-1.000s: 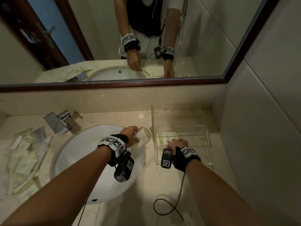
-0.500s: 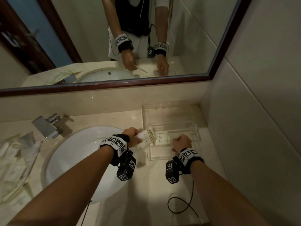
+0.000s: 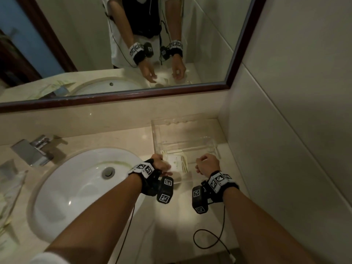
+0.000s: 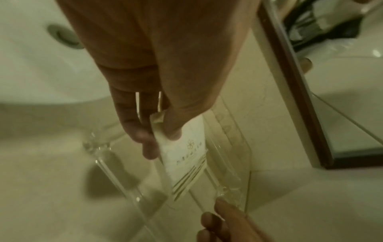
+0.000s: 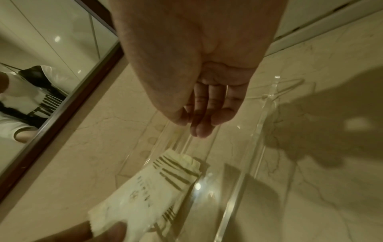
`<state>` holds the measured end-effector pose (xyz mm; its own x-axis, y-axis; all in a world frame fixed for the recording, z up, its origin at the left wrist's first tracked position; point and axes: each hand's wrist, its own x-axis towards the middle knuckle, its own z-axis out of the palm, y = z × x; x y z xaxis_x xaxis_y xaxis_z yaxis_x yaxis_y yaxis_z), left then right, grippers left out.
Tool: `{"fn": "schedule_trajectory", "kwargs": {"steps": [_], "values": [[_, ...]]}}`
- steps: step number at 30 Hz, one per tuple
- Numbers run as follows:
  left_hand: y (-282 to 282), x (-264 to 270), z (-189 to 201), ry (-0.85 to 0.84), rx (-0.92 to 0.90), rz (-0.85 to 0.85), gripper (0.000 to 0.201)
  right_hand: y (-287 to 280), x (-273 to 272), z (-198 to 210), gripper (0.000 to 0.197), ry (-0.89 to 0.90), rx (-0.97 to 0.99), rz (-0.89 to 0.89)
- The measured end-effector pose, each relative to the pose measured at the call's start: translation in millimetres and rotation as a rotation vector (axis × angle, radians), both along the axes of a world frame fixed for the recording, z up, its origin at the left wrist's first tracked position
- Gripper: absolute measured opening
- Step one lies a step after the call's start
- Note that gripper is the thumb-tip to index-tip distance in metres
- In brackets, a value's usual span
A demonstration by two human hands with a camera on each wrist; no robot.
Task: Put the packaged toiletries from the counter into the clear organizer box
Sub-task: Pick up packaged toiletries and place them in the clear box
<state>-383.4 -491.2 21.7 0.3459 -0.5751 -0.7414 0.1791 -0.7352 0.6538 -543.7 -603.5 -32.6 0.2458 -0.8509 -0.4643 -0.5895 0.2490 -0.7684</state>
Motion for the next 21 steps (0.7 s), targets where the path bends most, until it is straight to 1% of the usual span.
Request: {"fn": "schedule_trajectory", "kwargs": {"steps": [2, 4, 6, 7, 12, 16, 18, 21], "values": [[-1.2, -1.8, -6.3, 0.033, 0.002, 0.087, 0.029, -0.4, -0.8, 0.4, 0.009, -0.002, 0.006, 0.012], [-3.0, 0.1, -20.1, 0.027, 0.010, 0.120, 0.022, -1.3, -0.9, 0.0, 0.009, 0.002, 0.011, 0.021], [-3.3, 4.0, -37.3, 0.011, 0.032, 0.118, 0.035, -2.9, -0.8, 0.1, 0.010, 0.005, 0.003, 0.022], [-2.7, 4.8, -42.1, 0.010, 0.030, 0.125, 0.039, -4.0, -0.9, 0.1, 0.010, 0.008, 0.001, 0.021], [-2.9, 2.1, -44.9, 0.079, -0.012, 0.193, 0.032, -5.8, 0.5, -3.2, 0.011, 0.035, 0.026, 0.037], [-6.8, 3.1, -53.2, 0.079, -0.021, 0.279, 0.032, -6.1, 4.0, -13.7, 0.012, 0.076, 0.051, 0.045], [-10.6, 6.4, -65.5, 0.065, -0.008, 0.287, 0.034, -7.5, 6.6, -20.4, 0.012, 0.095, 0.057, 0.048], [-14.1, 8.1, -73.8, 0.051, 0.022, 0.281, 0.031, -12.2, 8.5, -38.0, 0.015, 0.105, 0.061, 0.061]]}}
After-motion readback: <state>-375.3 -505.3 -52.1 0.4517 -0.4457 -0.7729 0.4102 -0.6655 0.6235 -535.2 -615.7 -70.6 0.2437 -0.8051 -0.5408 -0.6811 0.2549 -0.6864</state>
